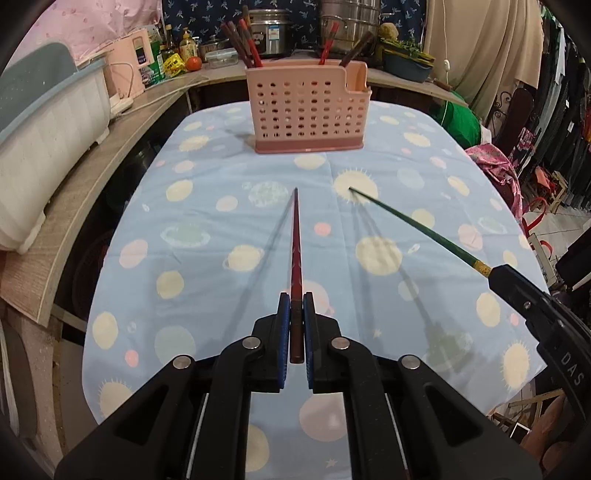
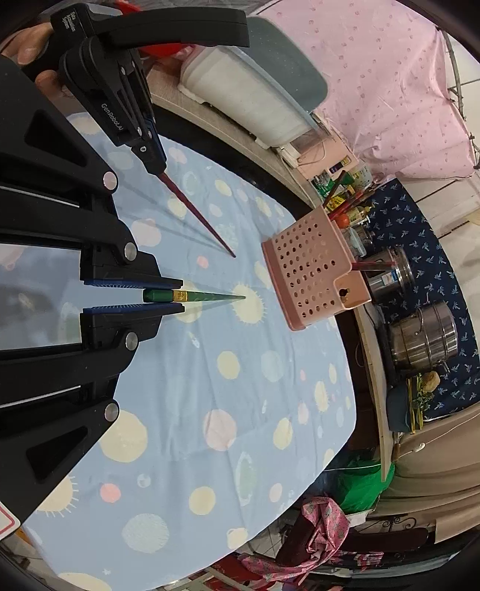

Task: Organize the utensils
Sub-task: 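Lift both chopsticks and carry them over the pink basket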

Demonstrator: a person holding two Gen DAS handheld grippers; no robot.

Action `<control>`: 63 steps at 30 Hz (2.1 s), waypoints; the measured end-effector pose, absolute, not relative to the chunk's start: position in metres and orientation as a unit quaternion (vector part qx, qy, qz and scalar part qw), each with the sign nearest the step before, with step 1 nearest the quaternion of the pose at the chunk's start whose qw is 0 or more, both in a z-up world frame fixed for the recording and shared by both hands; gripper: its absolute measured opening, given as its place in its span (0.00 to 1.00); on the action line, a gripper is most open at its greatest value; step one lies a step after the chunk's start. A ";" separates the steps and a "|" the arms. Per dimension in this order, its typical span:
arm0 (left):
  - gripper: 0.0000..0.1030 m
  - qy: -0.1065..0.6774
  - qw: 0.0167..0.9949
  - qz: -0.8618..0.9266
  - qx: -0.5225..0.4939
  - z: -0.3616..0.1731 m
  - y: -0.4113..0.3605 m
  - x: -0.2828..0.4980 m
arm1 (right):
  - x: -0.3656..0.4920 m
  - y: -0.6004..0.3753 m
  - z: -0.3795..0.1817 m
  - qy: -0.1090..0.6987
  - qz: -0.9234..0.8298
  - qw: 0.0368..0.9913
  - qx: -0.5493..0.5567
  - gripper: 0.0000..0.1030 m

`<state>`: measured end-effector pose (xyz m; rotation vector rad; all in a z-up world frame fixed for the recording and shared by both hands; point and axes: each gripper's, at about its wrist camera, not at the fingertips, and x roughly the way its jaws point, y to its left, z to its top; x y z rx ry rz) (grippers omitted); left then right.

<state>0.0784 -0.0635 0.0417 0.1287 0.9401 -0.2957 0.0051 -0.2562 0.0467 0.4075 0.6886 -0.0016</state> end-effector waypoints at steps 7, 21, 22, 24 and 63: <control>0.07 0.424 0.892 -0.143 0.058 0.077 -0.067 0.100 | 0.031 -0.265 0.083 0.306 0.008 0.931 0.201 0.07; 0.07 0.367 0.919 -0.143 0.029 0.152 -0.070 0.161 | 0.091 -0.281 0.150 0.253 0.019 0.948 0.192 0.07; 0.07 0.364 0.920 -0.146 0.025 0.158 -0.069 0.166 | 0.095 -0.282 0.156 0.249 0.022 0.949 0.191 0.07; 0.07 0.359 0.921 -0.149 0.018 0.168 -0.069 0.175 | 0.103 -0.284 0.166 0.240 0.027 0.951 0.191 0.07; 0.07 0.295 0.947 -0.125 -0.006 0.236 -0.092 0.334 | 0.294 -0.289 0.207 0.225 0.015 0.959 0.174 0.07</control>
